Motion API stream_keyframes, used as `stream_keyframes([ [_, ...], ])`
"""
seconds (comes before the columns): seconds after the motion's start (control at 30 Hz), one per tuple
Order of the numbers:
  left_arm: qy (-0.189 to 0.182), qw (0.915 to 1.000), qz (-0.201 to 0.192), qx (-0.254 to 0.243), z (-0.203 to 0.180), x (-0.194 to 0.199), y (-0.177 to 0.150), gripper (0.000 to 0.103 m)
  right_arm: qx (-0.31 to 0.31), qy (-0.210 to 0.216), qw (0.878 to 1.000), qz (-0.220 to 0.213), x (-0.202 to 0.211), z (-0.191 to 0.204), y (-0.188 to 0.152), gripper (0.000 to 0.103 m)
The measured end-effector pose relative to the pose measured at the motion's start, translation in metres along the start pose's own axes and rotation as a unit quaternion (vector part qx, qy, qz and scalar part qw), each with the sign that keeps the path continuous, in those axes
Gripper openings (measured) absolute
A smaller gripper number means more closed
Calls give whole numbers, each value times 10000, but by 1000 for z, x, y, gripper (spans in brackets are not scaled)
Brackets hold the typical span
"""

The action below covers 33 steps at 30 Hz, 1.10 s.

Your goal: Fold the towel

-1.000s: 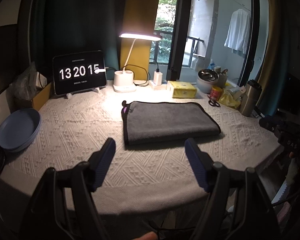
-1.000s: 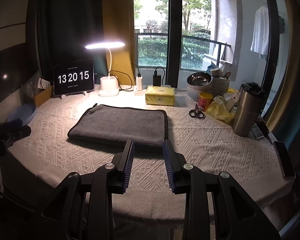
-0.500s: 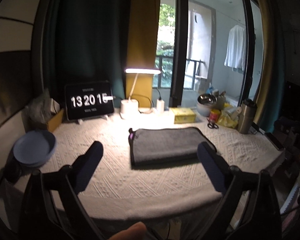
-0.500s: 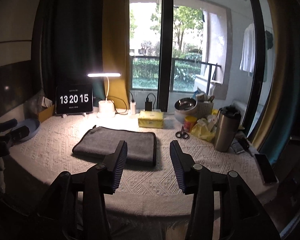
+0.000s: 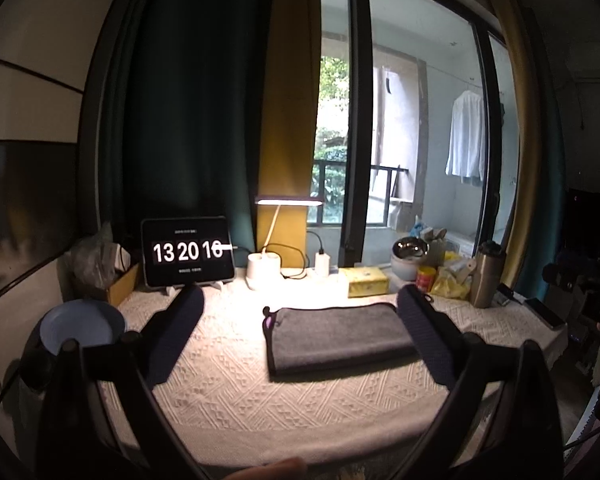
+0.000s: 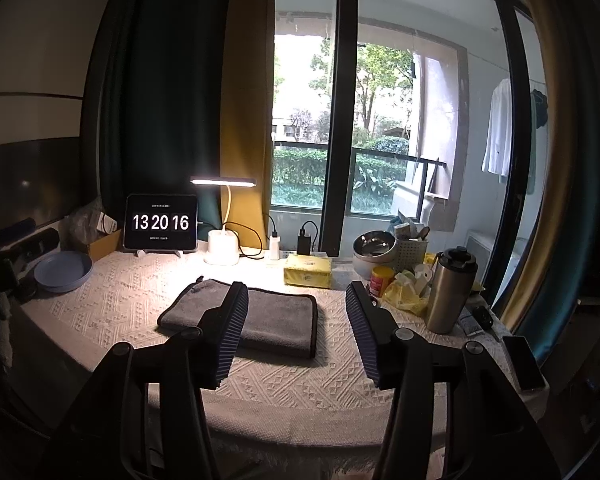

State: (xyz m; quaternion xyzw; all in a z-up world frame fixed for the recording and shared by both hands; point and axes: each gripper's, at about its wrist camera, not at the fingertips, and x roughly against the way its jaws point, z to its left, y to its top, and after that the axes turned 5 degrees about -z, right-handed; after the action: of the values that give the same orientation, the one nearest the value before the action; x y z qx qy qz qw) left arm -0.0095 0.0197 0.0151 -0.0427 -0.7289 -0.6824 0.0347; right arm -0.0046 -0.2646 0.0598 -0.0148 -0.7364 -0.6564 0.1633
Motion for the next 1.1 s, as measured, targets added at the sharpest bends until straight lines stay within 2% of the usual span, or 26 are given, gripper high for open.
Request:
stream_keyframes([
  [1.1, -6, 10000, 14, 3, -4, 2, 1, 99, 4, 14, 10000, 22, 1, -2, 1, 54],
])
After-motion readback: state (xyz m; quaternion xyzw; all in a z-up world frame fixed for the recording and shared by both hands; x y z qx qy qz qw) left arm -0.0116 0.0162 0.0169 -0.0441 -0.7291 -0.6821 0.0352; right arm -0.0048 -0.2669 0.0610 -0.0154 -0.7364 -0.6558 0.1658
